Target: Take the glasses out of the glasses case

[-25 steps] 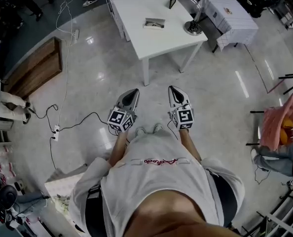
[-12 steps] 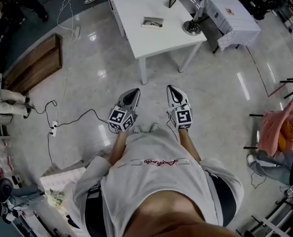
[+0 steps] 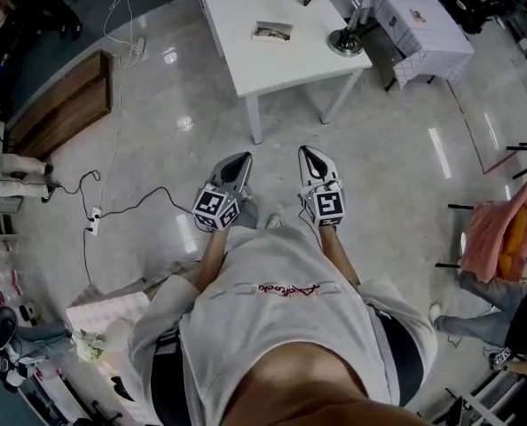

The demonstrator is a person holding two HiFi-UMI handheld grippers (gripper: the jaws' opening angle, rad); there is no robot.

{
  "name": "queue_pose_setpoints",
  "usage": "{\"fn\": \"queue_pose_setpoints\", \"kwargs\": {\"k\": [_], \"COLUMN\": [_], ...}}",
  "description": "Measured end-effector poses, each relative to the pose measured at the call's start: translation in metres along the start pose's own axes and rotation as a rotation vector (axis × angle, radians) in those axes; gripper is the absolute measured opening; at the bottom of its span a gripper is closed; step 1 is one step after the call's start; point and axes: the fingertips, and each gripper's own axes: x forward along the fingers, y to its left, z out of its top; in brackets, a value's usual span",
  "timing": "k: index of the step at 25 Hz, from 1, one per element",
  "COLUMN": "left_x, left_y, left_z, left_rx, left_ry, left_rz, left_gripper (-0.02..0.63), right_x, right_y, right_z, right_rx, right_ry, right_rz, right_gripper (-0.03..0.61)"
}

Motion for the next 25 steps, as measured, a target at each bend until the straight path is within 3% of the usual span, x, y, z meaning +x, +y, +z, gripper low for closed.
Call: {"fn": "queue_pose_setpoints", "kwargs": {"k": [15,25], "left_x": [0.046,0.105], "left_y": [0.037,0.111], "left_z": [-0.001,0.012], "left_rx": [-0.007,-0.02], "left_ry": [-0.013,-0.024], "left_rz": [0.005,-0.008], "left_gripper": [0.0,0.0], "right_x": [0.055,0.144], "right_y": [-0.022,-0.048], "right_z": [-0.012,-0.02], "right_rx": [-0.008,-0.024], "right_ry": [0.006,0.026], "right_rz": [0.034,0.036], "right_gripper": [-0.003,-0.003]}}
